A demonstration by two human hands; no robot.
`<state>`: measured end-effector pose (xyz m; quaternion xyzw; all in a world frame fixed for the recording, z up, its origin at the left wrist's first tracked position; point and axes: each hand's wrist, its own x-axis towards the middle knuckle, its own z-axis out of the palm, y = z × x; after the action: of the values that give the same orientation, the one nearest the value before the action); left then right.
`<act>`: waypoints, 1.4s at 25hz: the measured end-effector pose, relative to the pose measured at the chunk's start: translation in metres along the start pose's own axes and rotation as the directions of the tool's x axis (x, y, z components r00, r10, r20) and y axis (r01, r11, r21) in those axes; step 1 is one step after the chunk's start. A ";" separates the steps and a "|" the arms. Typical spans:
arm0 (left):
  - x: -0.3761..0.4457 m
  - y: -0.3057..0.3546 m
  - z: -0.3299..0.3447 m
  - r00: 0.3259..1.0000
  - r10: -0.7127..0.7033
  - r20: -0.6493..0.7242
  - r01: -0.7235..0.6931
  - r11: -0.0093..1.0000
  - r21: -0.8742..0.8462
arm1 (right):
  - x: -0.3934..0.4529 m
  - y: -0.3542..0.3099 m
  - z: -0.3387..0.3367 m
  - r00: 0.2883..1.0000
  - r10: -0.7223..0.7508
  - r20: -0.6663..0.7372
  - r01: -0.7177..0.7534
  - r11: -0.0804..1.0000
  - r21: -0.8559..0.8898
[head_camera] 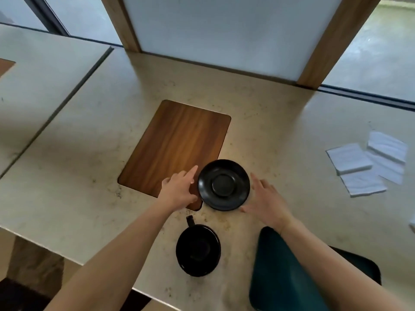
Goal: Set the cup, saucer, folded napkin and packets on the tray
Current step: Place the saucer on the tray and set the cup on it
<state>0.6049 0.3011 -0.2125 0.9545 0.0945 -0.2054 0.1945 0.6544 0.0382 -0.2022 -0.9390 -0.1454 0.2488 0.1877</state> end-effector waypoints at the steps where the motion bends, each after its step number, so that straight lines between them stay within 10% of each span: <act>1: 0.004 -0.002 0.001 1.000 0.021 0.014 -0.021 1.000 -0.005 | 0.004 -0.001 0.004 1.000 0.012 0.007 -0.012 1.000 0.009; 35: -0.085 0.186 0.058 0.962 0.271 -0.021 -0.268 0.936 -0.226 | -0.163 0.147 -0.045 0.993 0.066 -0.095 -0.043 0.974 0.222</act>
<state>0.5562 0.0999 -0.1628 0.9288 -0.0153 -0.1695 0.3291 0.5688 -0.1646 -0.1610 -0.9277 -0.0814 0.2201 0.2905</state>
